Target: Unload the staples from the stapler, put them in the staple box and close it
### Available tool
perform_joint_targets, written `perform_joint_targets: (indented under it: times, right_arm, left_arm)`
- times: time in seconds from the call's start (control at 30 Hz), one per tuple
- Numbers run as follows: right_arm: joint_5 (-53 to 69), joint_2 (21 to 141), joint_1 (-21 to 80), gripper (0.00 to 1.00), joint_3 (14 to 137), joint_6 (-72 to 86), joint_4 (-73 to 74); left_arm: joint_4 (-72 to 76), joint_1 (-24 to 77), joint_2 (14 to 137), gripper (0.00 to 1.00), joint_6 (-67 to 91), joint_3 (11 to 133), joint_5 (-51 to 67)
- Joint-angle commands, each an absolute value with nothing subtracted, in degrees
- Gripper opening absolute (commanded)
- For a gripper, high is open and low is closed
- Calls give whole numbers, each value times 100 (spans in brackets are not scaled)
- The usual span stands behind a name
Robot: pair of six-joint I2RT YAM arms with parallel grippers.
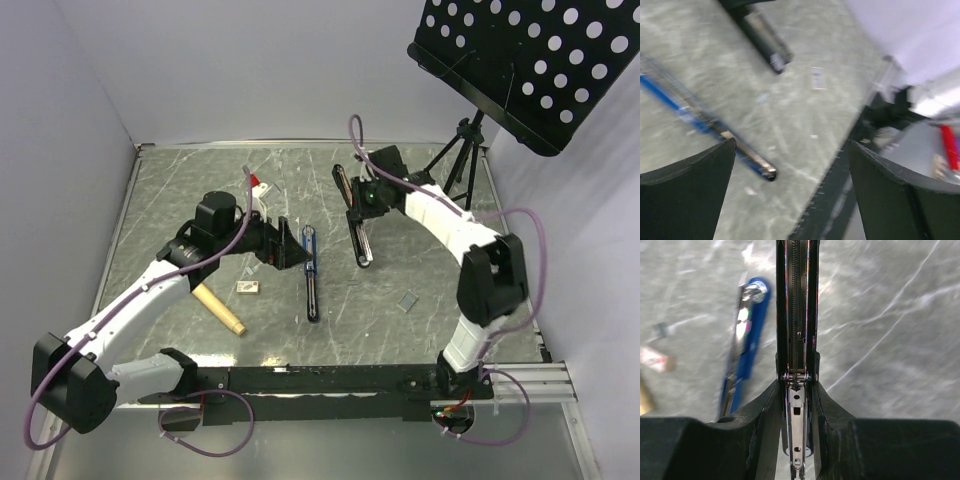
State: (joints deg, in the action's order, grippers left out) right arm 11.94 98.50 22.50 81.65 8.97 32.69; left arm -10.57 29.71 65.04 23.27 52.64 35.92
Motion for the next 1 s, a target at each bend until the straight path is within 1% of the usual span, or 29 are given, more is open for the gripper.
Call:
perform_joint_targets:
  times: [0.0, 0.07, 0.23, 0.6, 0.67, 0.7, 0.73, 0.8, 0.83, 0.9, 0.93, 0.97]
  right_arm:
    - [528, 10396, 2127, 0, 9034, 203, 3822]
    - [335, 10695, 2110, 0, 9316, 80, 4059]
    - [237, 11363, 1899, 1, 9886, -176, 4429]
    - [220, 12207, 1714, 12, 10274, -193, 4421]
    - [150, 12278, 1705, 16, 10318, -176, 4430]
    - [141, 12322, 1705, 19, 10344, -141, 4430]
    - [132, 12322, 1705, 24, 10345, -123, 4404]
    - [176, 12287, 1705, 30, 10310, -70, 4351]
    - [167, 12270, 1705, 39, 10310, -44, 4342]
    - [149, 12208, 1696, 47, 10318, -18, 4359]
    - [167, 12165, 1696, 56, 10318, -18, 4368]
    - [202, 12121, 1705, 61, 10301, 174, 4333]
  left_arm:
    - [-1590, 2962, 6144, 97, 1802, 5380, 2191]
    - [-1600, 2971, 6003, 97, 1705, 5265, 1655]
    - [-1546, 2971, 5889, 97, 1766, 5124, 1336]
    - [-1564, 2979, 5959, 97, 1705, 5142, 1222]
    - [-1564, 2979, 5976, 97, 1705, 5142, 1204]
    - [-1573, 2979, 5985, 97, 1696, 5150, 1178]
    - [-1582, 2971, 5994, 97, 1696, 5150, 1169]
    - [-1600, 2979, 6012, 97, 1688, 5159, 1178]
    - [-1608, 2971, 6012, 97, 1688, 5159, 1178]
    - [-1600, 2971, 6003, 97, 1688, 5159, 1178]
    - [-1600, 2971, 5994, 97, 1688, 5159, 1178]
    - [-1608, 2979, 5985, 97, 1688, 5150, 1178]
